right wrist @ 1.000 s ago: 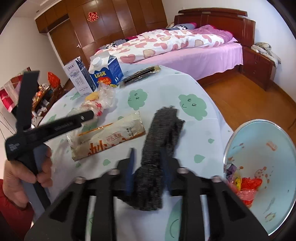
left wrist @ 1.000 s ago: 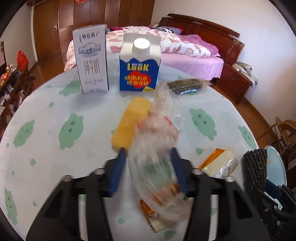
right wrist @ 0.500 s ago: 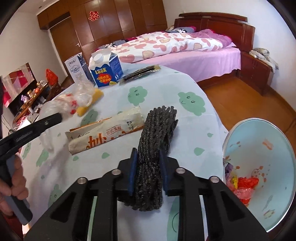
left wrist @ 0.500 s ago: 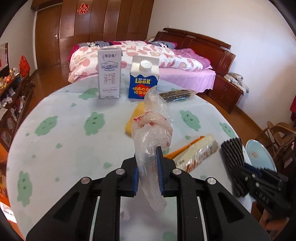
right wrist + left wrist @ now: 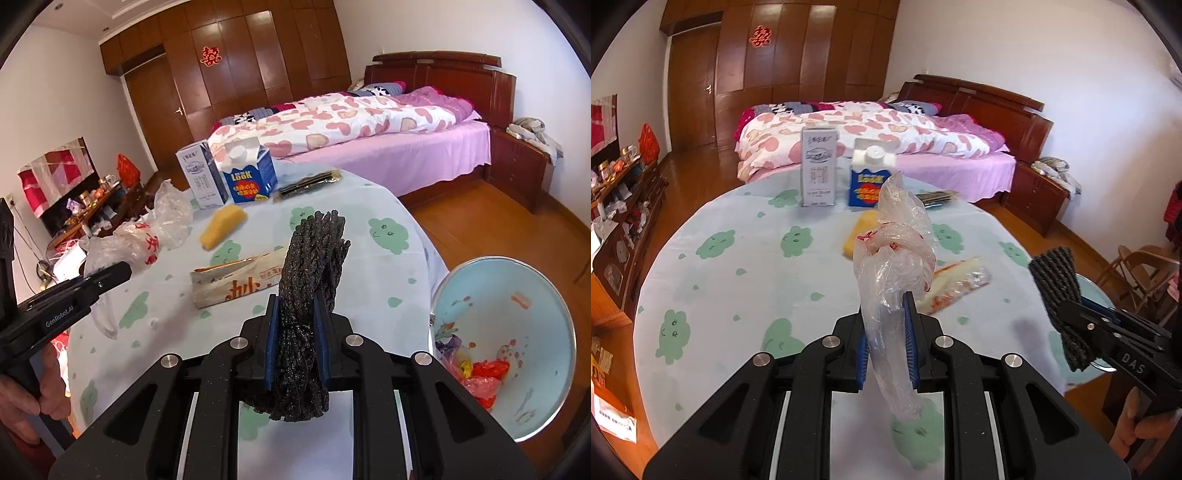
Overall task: Collect trash
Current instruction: 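Carry the black scrubber and clear plastic bag over the bin with both tools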
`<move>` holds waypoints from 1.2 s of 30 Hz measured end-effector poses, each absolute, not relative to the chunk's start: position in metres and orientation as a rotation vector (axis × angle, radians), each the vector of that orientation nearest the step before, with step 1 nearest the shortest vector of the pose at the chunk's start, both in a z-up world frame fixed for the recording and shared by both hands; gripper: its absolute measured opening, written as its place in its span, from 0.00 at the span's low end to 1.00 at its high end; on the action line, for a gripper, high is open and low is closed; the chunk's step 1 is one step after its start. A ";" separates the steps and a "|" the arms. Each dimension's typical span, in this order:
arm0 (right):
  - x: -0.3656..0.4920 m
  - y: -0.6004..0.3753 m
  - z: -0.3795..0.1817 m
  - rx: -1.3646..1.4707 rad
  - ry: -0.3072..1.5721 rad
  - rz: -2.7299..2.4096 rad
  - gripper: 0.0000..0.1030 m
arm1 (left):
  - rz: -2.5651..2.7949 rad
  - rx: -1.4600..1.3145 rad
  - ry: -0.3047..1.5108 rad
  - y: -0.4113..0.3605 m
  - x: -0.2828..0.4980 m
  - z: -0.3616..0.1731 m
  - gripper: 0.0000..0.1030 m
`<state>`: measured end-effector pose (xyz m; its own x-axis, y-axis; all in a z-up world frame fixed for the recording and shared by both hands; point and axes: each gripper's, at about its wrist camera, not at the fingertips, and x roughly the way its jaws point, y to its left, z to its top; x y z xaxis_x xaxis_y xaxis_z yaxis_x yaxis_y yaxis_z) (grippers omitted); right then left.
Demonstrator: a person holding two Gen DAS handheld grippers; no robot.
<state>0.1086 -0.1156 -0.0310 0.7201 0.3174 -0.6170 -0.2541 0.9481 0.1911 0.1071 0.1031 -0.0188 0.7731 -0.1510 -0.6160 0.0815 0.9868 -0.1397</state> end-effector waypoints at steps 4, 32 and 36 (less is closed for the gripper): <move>0.092 -0.122 -0.024 0.087 0.680 0.308 0.18 | -0.147 -0.067 0.668 0.082 0.095 -0.013 0.16; 0.043 -0.214 -0.008 0.136 0.616 0.121 0.18 | -0.312 0.062 0.677 -0.013 0.063 -0.004 0.16; 0.043 -0.227 -0.008 0.152 0.609 0.094 0.18 | -0.338 0.075 0.674 -0.027 0.066 -0.003 0.16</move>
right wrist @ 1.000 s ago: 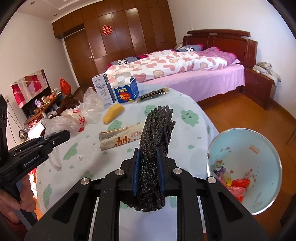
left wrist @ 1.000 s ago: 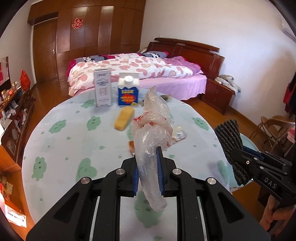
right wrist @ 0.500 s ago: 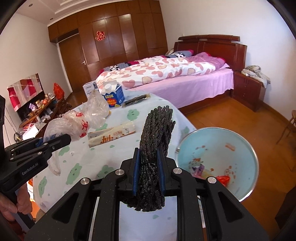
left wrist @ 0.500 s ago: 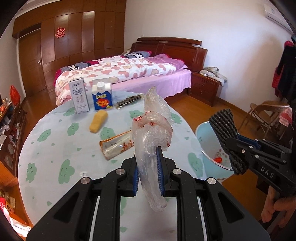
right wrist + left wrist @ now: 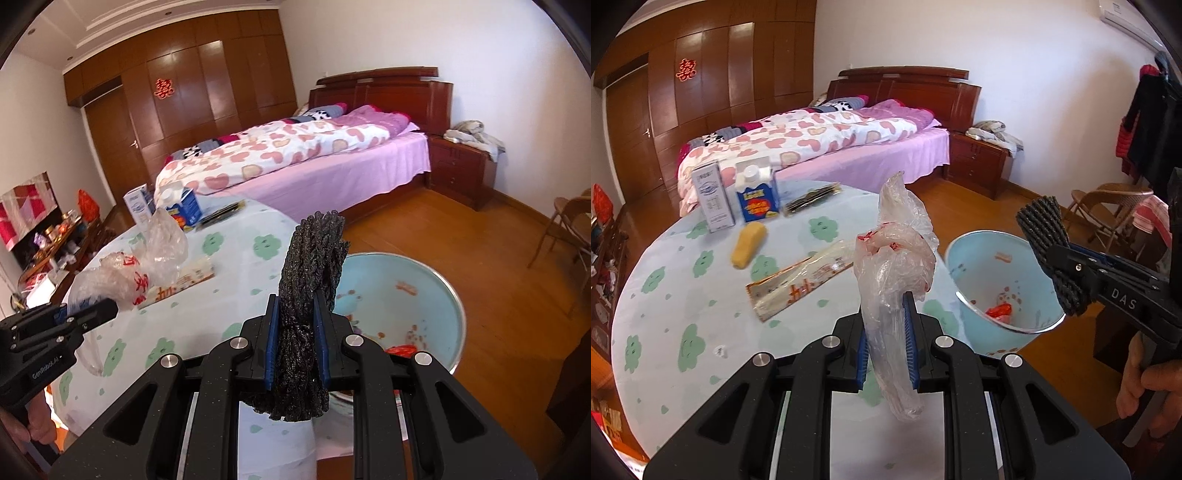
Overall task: Collect trash
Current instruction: 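Carry the black scrubber and clear plastic bag over the bin with both tools, then open both tools over the bin to drop the scrubber and clear bag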
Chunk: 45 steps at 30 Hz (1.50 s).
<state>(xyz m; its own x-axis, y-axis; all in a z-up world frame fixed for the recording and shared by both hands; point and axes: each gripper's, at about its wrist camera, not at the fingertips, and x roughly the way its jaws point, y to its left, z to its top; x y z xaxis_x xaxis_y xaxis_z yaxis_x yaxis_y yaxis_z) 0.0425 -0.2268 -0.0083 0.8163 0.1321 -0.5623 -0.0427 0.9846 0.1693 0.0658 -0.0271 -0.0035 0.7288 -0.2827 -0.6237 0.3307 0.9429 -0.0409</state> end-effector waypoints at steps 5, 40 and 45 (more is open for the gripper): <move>0.043 -0.243 -0.008 0.170 0.602 0.064 0.18 | -0.362 0.092 0.667 -0.043 0.068 0.000 0.16; 0.073 -0.329 -0.061 0.318 0.705 -0.116 0.19 | -0.503 0.170 0.789 -0.176 0.111 -0.043 0.16; 0.079 -0.337 -0.074 0.358 0.733 -0.108 0.19 | -0.498 0.181 0.819 -0.183 0.119 -0.056 0.17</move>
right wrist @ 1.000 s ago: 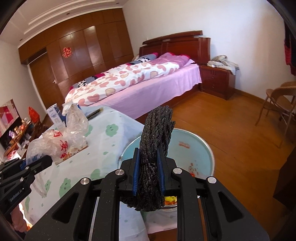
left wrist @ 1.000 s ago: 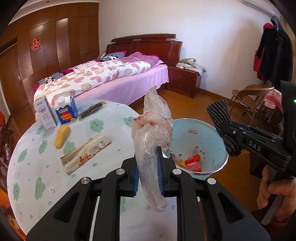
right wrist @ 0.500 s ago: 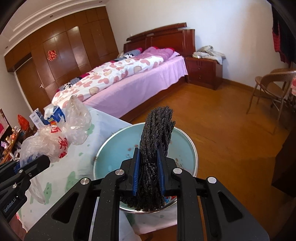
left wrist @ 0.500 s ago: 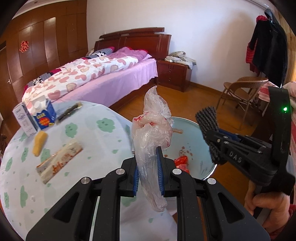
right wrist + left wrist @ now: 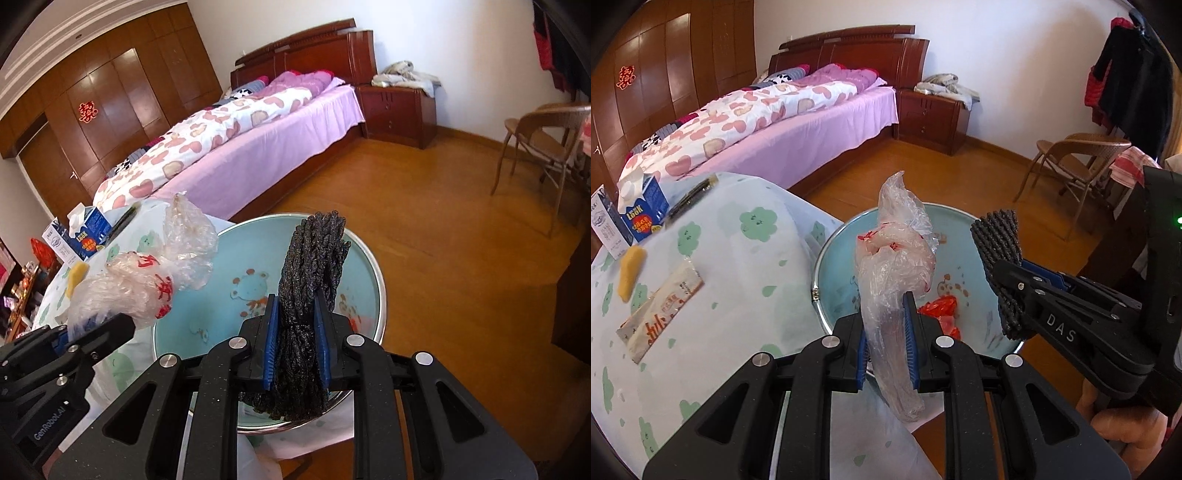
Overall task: Collect trash
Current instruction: 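Open both tools over the bin to drop the scrubber and clear bag, then move both open tools back over the table toward the remaining wrappers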
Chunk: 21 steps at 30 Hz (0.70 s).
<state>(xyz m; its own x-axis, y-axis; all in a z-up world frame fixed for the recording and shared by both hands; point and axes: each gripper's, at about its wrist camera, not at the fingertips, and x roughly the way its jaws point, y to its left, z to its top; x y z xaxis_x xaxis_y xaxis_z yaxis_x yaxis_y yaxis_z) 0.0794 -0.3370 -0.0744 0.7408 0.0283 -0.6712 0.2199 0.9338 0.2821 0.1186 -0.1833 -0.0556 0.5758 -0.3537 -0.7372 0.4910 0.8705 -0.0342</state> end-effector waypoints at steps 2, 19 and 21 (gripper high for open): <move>0.081 -0.340 -0.077 0.370 0.735 -0.098 0.21 | -0.495 0.185 0.825 -0.185 0.120 -0.059 0.18; 0.067 -0.318 -0.057 0.383 0.591 -0.185 0.73 | -0.326 0.179 0.732 -0.141 0.113 -0.037 0.78; 0.067 -0.313 -0.055 0.382 0.588 -0.175 0.73 | -0.291 0.181 0.723 -0.130 0.112 -0.035 0.82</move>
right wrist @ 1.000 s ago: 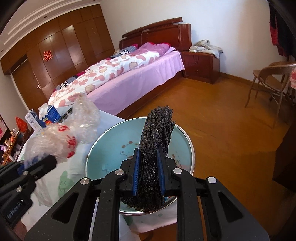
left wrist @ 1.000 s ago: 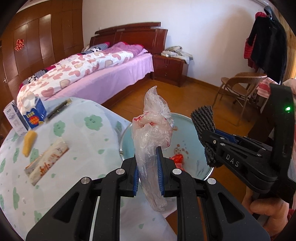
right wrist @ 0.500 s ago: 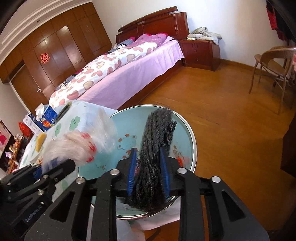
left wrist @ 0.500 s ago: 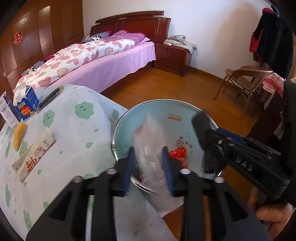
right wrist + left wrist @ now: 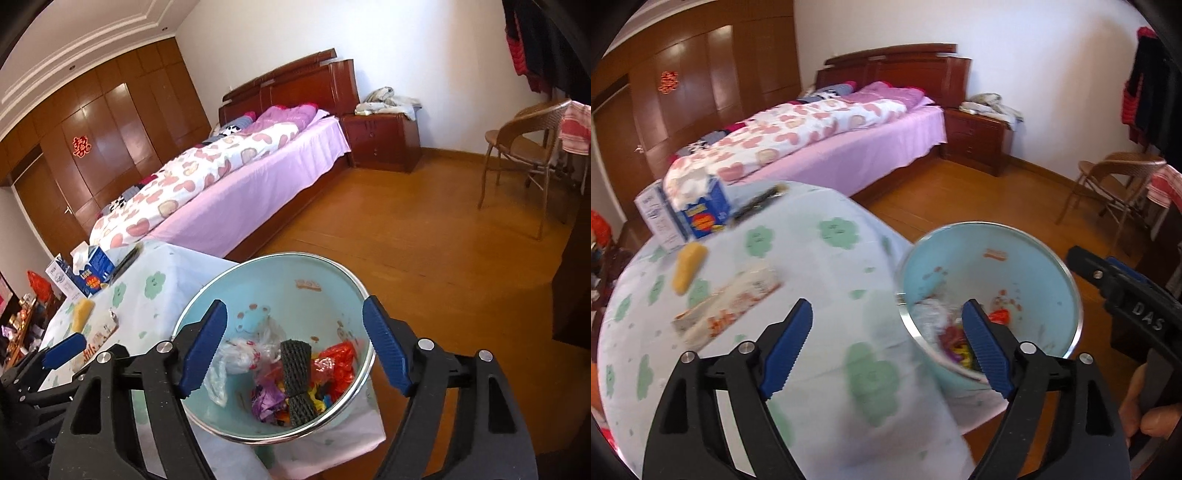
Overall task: Collect trash
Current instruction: 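Move both open tools back over the table toward the remaining wrappers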
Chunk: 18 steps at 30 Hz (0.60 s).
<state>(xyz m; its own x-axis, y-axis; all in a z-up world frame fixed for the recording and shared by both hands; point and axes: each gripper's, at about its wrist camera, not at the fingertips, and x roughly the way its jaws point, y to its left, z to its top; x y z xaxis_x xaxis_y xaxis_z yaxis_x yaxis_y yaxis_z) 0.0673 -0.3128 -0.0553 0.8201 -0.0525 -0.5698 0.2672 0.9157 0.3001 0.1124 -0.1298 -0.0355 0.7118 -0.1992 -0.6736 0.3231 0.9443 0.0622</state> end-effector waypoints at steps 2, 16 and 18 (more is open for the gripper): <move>0.069 -0.313 -0.053 0.372 0.593 -0.163 0.76 | -0.246 0.177 0.713 -0.115 0.113 -0.033 0.85; 0.081 -0.248 -0.048 0.263 0.644 -0.067 0.78 | -0.097 0.120 0.714 -0.035 0.112 -0.031 0.93; 0.085 -0.235 -0.049 0.258 0.659 -0.051 0.79 | -0.084 0.102 0.724 -0.023 0.113 -0.033 0.93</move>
<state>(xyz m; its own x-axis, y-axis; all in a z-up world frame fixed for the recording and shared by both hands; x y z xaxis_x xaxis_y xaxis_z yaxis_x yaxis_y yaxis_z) 0.0854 -0.2352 -0.0490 0.7904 0.0347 -0.6116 0.1282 0.9669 0.2204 0.1133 -0.0230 -0.0326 0.7461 -0.0410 -0.6646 0.1115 0.9917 0.0641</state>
